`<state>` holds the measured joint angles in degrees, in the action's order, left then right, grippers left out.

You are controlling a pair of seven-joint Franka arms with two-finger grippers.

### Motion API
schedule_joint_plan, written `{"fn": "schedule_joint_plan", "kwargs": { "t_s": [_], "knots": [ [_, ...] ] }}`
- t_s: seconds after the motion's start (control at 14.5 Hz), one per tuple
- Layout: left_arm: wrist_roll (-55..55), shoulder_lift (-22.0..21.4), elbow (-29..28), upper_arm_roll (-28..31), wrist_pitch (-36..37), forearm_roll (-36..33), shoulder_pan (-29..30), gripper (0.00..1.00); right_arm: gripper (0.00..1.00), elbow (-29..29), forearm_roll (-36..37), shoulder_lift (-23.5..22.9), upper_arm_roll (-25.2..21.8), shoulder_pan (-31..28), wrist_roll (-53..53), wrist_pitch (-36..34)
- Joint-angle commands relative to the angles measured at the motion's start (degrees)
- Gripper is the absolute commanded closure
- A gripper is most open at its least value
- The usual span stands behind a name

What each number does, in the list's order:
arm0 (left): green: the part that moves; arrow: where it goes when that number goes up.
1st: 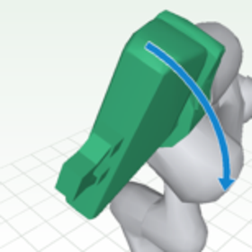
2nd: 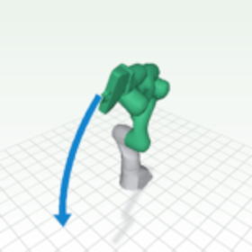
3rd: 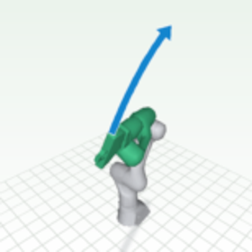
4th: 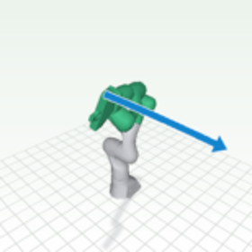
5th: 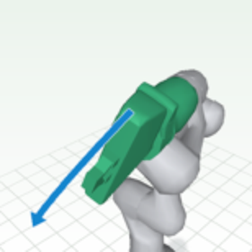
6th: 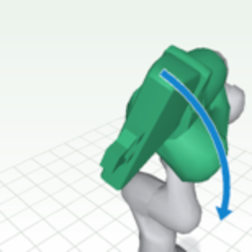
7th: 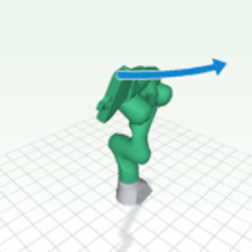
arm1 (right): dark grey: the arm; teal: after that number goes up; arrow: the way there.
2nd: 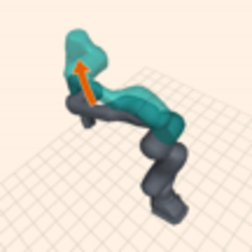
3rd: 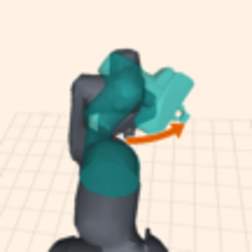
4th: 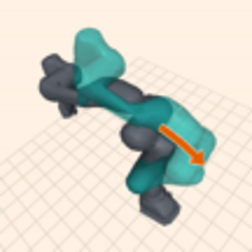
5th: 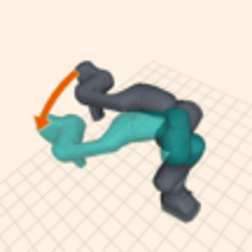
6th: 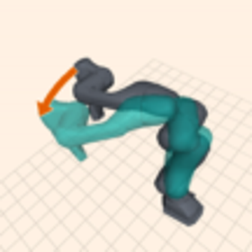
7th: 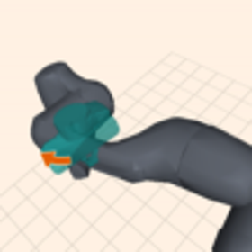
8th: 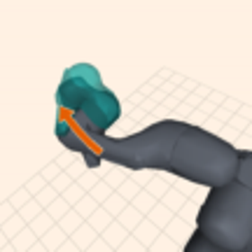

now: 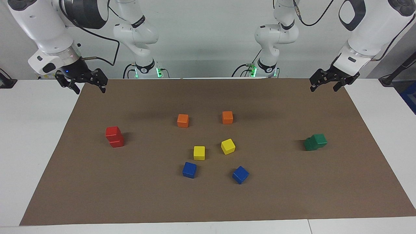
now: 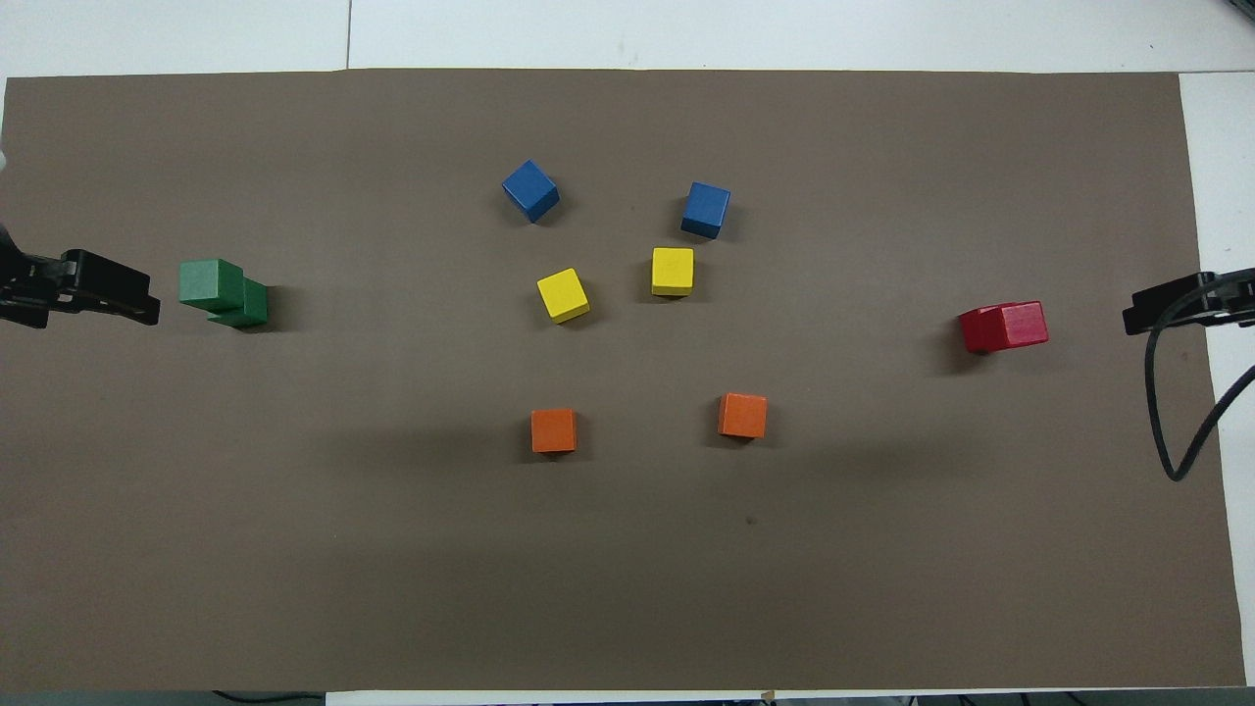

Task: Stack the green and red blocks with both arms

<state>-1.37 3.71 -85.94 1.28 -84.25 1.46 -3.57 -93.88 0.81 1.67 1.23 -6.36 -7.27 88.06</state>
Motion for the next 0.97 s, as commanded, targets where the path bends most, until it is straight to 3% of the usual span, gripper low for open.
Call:
{"fn": "schedule_joint_plan", "kwargs": {
  "t_s": [0.0,0.28,0.62,0.9],
  "knots": [
    [0.7,1.4,3.5,0.8,3.0,0.7,-1.1,0.00,0.00,3.1,-1.1,-0.2,0.3,-0.5,0.8,-4.5],
    [0.6,-0.1,3.0,1.3,4.4,0.4,-1.6,0.00,0.00,2.6,-1.0,0.4,0.3,-1.0,0.9,-4.6],
    [0.8,-3.6,-2.2,1.3,4.3,0.4,-1.6,0.00,0.00,2.6,-0.8,0.4,0.3,-0.7,1.0,-4.7],
    [0.8,-5.7,-7.2,1.3,-0.4,0.4,-1.6,0.00,0.00,2.2,-0.8,0.8,0.3,-0.6,2.3,-4.7]
  ]
}}
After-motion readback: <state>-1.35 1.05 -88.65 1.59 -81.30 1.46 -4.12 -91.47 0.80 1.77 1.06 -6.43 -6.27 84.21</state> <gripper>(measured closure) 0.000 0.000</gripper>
